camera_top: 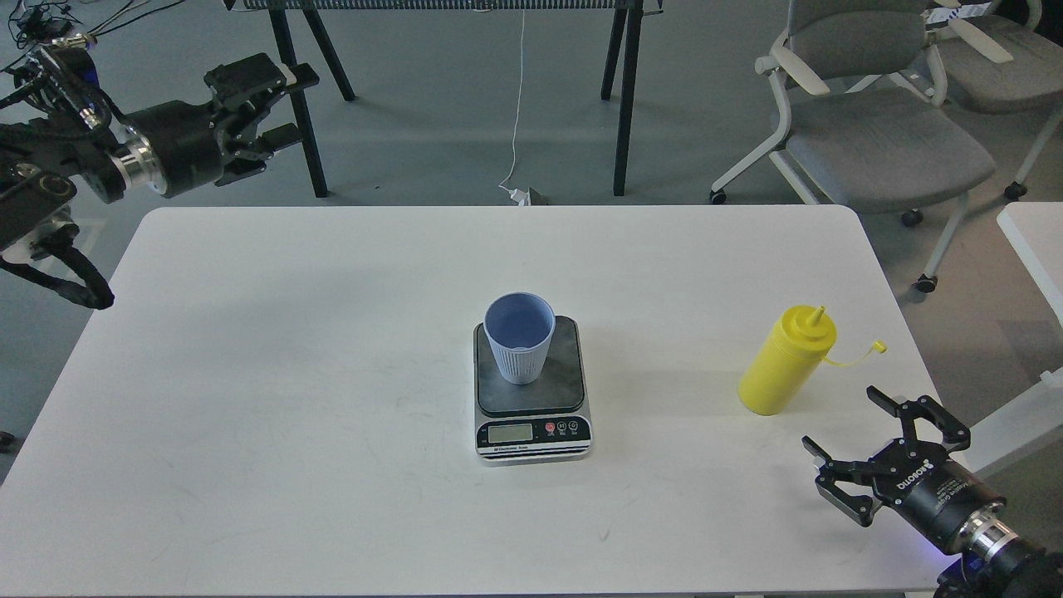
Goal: Pour seasoning into cup on scale with both arms
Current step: 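Bring the right gripper low to the yellow bottle and grasp it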
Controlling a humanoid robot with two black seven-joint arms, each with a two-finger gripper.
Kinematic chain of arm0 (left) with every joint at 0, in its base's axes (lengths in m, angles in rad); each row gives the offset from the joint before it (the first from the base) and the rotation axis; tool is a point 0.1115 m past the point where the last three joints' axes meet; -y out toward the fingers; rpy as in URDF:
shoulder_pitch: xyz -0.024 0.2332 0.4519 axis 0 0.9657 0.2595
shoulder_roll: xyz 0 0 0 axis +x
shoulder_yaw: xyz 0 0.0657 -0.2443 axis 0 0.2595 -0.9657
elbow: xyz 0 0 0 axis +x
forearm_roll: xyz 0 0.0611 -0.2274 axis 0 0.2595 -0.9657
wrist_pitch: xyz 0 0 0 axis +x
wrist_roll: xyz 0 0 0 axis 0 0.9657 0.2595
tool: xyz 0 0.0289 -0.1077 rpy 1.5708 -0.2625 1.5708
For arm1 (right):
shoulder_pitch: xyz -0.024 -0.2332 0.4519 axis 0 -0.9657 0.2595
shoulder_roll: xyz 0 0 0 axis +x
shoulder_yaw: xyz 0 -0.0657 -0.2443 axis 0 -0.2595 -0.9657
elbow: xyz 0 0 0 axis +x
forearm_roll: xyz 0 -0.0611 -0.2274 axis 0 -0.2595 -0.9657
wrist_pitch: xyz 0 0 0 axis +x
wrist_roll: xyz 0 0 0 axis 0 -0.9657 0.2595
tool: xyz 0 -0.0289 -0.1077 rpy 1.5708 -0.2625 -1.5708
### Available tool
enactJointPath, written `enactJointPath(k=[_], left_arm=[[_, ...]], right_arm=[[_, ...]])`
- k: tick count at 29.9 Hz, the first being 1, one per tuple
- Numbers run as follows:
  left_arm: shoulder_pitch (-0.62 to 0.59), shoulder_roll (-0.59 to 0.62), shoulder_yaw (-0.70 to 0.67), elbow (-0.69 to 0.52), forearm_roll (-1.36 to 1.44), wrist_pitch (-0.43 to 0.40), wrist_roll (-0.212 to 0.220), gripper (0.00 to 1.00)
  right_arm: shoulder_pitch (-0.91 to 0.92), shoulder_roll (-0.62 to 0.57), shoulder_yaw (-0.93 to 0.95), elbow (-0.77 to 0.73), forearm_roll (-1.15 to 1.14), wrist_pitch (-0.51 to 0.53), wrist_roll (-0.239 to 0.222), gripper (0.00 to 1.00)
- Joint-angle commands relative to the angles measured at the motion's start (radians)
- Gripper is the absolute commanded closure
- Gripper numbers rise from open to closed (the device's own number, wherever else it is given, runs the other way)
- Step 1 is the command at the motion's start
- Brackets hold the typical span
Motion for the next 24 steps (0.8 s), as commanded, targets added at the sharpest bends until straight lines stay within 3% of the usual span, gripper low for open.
enactJointPath(k=[1,24], left_arm=[[0.002,-0.013,0.0,0.001,0.0,0.0,0.0,0.0],[0.035,-0.011,-0.001,0.001,0.0,0.0,0.0,0.0]], right_arm=[[0.039,0.017,0.0,-0.034,-0.002,0.0,0.0,0.0],[0.212,0.125,-0.098,-0.151,-0.002,0.0,0.0,0.0]])
